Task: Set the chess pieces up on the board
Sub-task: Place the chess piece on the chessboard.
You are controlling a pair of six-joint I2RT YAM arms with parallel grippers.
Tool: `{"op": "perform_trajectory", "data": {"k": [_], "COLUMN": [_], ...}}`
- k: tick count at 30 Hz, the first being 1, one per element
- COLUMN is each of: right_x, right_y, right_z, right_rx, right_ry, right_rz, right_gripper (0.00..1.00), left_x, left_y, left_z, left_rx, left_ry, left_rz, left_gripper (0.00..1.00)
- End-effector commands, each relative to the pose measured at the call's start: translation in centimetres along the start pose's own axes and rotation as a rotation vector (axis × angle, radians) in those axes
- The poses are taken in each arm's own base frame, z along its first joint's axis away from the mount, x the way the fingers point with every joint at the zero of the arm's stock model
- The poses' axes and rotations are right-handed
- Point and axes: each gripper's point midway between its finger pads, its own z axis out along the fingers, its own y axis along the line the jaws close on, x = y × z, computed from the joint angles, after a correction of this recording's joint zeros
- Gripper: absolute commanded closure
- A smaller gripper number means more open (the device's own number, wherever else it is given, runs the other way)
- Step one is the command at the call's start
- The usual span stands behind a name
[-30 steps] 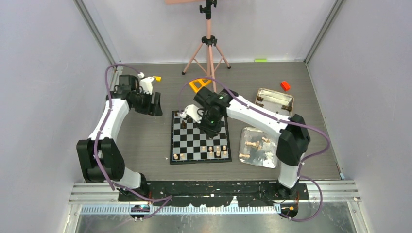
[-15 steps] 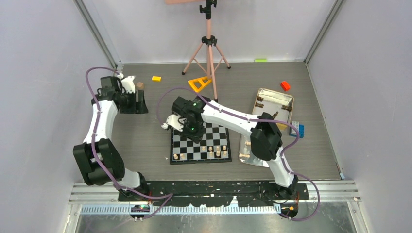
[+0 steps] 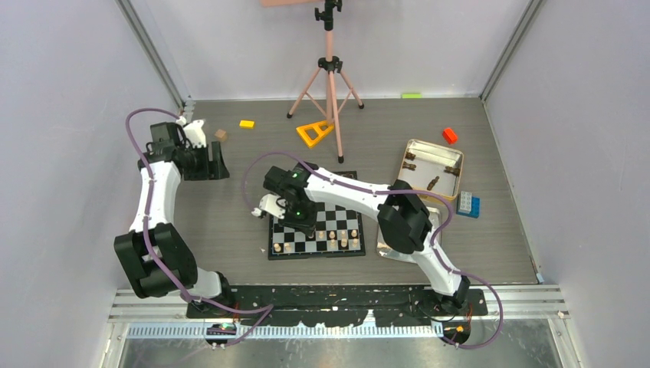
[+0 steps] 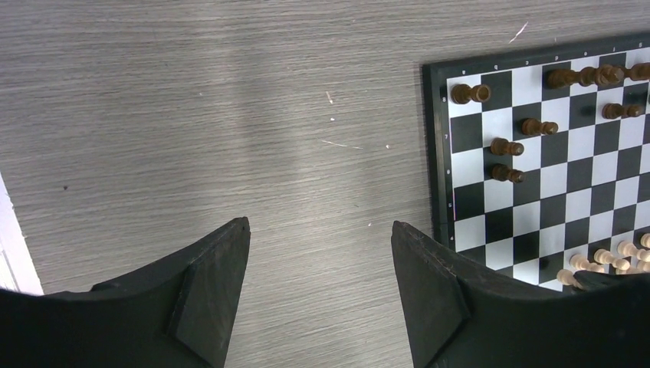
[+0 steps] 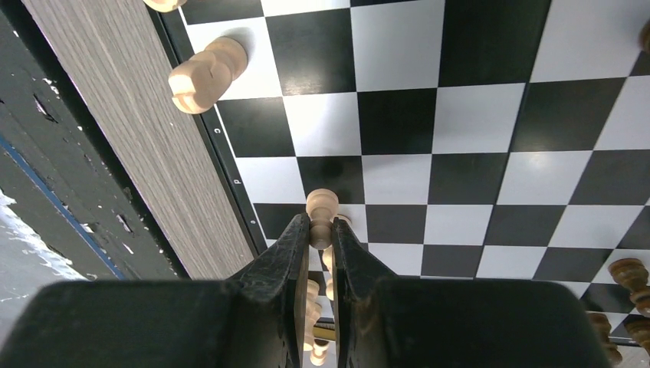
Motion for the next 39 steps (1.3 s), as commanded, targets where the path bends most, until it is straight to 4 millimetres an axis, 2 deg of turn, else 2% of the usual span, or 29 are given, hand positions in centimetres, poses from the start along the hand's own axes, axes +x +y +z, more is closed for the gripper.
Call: {"op": "perform_trajectory", "data": {"k": [1,17,21,27,31,39], "right_x": [-0.5,-0.3,-0.3,-0.5,-0.6,-1.2], "right_y": [0.5,0.1,0.1,0.0,-0.1,-0.6], "right_z": [-0.2,1.1,1.1,0.7,0.1,-3.2], "right_rx": [0.008,0.034,0.034,0.045,0.059,0.117], "right_ry": [-0.017,-0.015,-0.016,-0.034,-0.046,-0.11], "right_rz": [0.007,0.026,0.03,0.04,0.045,0.053], "right_gripper": [0.95,0.95,0.91,0.77,0.61,0.47], "left_x": [-1.0,-0.8,-0.7,-0.6,-0.7,-0.8], "left_y": [-0.6,-1.1,-1.1,-1.1,-1.1,-1.3], "left_z": [-0.8,-0.7,-0.6,-0.5,-0.5,-0.5], "left_rx": [0.026,0.063,0.065,0.069,0.071,0.086], "left_ry": [-0.055,-0.049,-0.047,-0.043,-0.041,-0.037], "left_rz": [0.01,0.007,0.007,0.003,0.001,0.0], "left_gripper": [0.3,0.3,0.3,0.3,0.3,0.3]}}
